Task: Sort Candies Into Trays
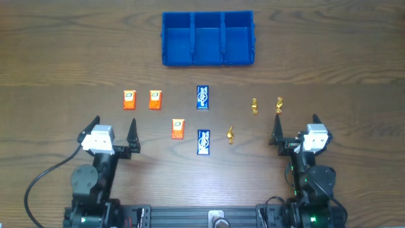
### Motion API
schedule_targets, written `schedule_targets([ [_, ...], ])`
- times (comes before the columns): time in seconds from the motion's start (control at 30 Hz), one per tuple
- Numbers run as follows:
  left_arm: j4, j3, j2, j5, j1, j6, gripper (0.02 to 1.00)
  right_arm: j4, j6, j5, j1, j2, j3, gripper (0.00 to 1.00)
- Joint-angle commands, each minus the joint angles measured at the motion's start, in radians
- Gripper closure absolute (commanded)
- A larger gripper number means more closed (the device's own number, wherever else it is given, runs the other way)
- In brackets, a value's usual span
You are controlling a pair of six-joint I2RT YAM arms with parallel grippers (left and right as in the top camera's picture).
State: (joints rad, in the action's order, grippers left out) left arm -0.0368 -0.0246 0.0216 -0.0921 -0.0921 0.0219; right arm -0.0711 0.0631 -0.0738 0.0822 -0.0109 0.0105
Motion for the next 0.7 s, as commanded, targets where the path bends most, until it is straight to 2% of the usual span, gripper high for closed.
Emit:
schedule_targets([
  [0.03,-0.034,0.019,-0.007,-0.021,0.005,-0.010,0.020,-0.005,-0.012,0.009,-0.004,0.008,-0.003,0.003],
  [0.1,-0.033,0.019,-0.007,-0.010,0.005,0.006,0.023,-0.005,-0.012,0.009,-0.004,0.008,-0.003,0.003],
  [0.2,-0.041,0.019,-0.007,0.069,0.007,0.053,0.020,-0.005,-0.012,0.009,-0.004,0.008,-0.003,0.003],
  [0.37,-0.042,0.019,-0.007,0.074,0.008,0.050,0.020,-0.005,-0.012,0.009,-0.004,0.008,-0.003,0.003],
  [0.5,-0.045,-0.002,0.004,0.069,0.010,-0.058,0.020,-0.005,-0.012,0.009,-0.004,0.008,-0.003,0.003],
  [0.7,-0.224,-0.391,0.369,0.098,0.022,-0.090,0.020,-0.005,-0.012,0.009,-0.004,0.008,-0.003,0.003],
])
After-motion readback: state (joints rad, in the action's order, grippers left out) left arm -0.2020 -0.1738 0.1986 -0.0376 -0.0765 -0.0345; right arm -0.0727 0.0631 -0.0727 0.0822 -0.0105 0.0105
